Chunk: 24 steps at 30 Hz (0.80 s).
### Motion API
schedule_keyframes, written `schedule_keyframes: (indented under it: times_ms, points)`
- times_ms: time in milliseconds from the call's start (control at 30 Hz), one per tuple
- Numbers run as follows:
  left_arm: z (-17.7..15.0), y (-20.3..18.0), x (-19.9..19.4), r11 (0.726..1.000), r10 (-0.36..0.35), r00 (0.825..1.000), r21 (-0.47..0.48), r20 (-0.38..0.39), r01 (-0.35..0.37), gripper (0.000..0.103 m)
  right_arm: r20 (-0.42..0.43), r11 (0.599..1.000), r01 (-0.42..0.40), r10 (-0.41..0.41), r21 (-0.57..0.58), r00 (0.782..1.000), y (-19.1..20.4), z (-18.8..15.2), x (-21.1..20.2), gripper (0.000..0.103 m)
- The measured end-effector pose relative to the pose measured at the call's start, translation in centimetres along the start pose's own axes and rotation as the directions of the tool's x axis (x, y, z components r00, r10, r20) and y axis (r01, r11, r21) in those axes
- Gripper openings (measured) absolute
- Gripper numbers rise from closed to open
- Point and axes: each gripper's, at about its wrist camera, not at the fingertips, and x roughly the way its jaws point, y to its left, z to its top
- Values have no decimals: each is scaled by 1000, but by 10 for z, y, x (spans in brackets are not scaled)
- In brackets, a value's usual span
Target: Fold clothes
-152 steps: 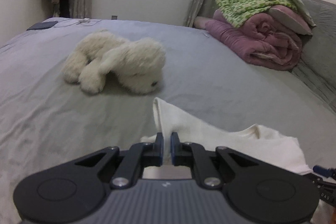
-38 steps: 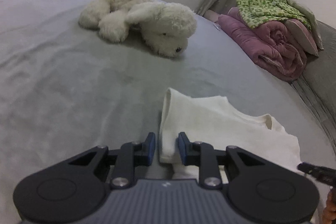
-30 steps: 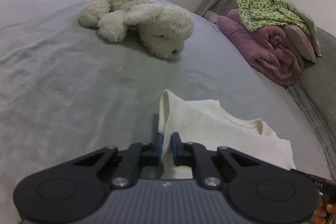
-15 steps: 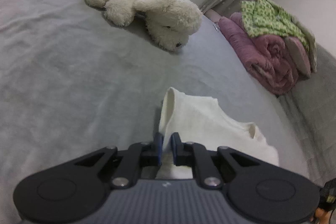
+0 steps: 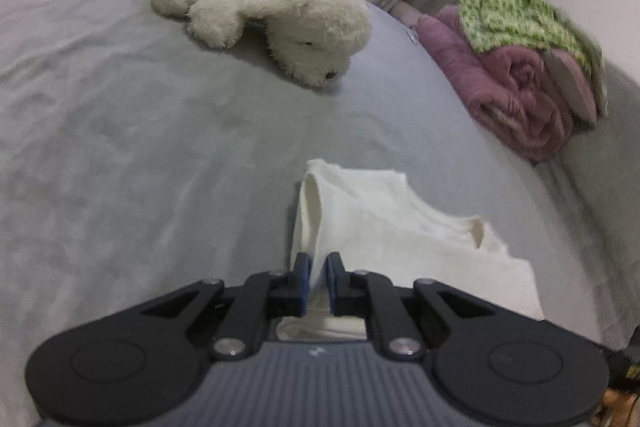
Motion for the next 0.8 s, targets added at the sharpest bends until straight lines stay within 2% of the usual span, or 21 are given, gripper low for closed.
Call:
schedule_keyframes:
  times_ms: [67,167,233,267,333,400,433,500,533,567,667,733,800]
  points:
    - [-6,1,6,999,22,1000,46,5,-22,10,-18,998,27,-27,-50,999,4,-7,8,9]
    - [-4,1,1,997,21,999,69,24,-23,11,7,997,37,-37,-62,999,10,-4,6,11]
    - [-1,-1,-4,996,24,999,85,37,-27,12,41,995,52,-49,-80,998,13,0,-3,12]
    - [1,1,-5,996,23,999,84,32,-26,14,68,995,57,-51,-84,996,15,3,-8,18]
    - [4,5,-6,997,19,1000,77,24,-21,24,115,996,42,-33,-74,993,15,9,-18,19]
    - [10,9,-13,995,66,996,66,55,-70,23,131,995,23,-10,-97,991,20,10,-22,19]
    - [13,10,-18,993,86,993,71,85,-92,22,123,992,21,-6,-122,992,24,8,-20,19]
    - [14,1,-28,989,79,986,114,149,-96,21,69,980,52,-39,-190,997,34,1,-7,17]
    - [14,-3,-33,986,74,981,135,180,-99,21,34,973,80,-74,-218,997,35,-5,4,10]
    - [14,-8,-37,982,64,976,159,207,-98,21,13,968,103,-103,-229,995,34,-10,11,8]
    - [2,-29,-25,966,-16,983,255,185,-33,22,12,959,135,-136,-248,991,33,-14,19,8]
    - [-8,-35,-6,954,-6,989,298,145,-38,22,13,952,145,-147,-269,989,35,-13,18,8]
    - [-14,-30,7,946,36,991,315,125,-75,20,11,953,141,-143,-268,990,32,-14,18,8]
